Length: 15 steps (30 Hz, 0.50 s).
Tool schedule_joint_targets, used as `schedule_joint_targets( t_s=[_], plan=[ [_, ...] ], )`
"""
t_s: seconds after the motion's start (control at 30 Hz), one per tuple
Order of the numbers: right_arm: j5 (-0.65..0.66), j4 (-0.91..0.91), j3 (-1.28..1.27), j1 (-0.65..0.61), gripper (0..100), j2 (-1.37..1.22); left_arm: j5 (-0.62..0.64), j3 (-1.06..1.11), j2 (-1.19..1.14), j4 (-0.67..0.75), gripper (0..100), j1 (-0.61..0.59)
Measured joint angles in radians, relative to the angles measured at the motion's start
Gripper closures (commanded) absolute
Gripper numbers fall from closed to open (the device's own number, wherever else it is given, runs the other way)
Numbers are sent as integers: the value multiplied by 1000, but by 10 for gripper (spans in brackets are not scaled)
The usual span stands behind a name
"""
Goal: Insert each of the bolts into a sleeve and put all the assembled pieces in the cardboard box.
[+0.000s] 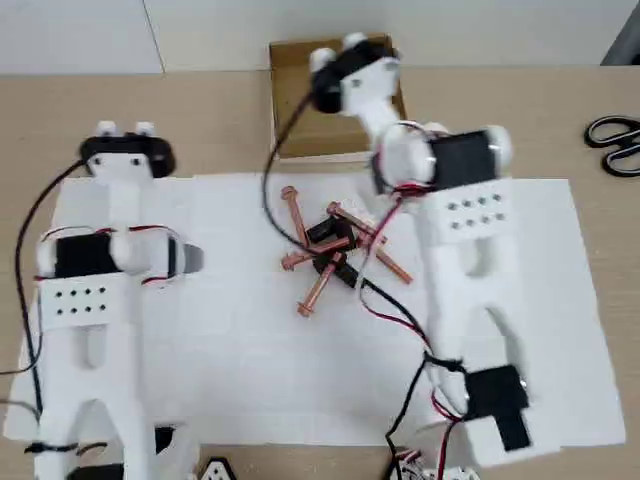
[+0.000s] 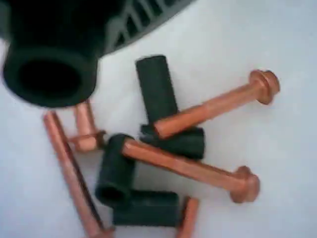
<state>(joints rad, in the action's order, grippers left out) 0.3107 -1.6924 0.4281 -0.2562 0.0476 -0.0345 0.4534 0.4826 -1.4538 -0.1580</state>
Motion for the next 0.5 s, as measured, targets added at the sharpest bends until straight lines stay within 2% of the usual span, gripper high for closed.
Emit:
schedule_joint_targets(
  t_s=[0.33,0.5],
  plan=[
    [-2,-2,-285,218,995,304,3,-296,-411,-60,755,172],
    [-2,-2,-420,292,995,394,9,-451,-537,-103,755,301]
  ],
)
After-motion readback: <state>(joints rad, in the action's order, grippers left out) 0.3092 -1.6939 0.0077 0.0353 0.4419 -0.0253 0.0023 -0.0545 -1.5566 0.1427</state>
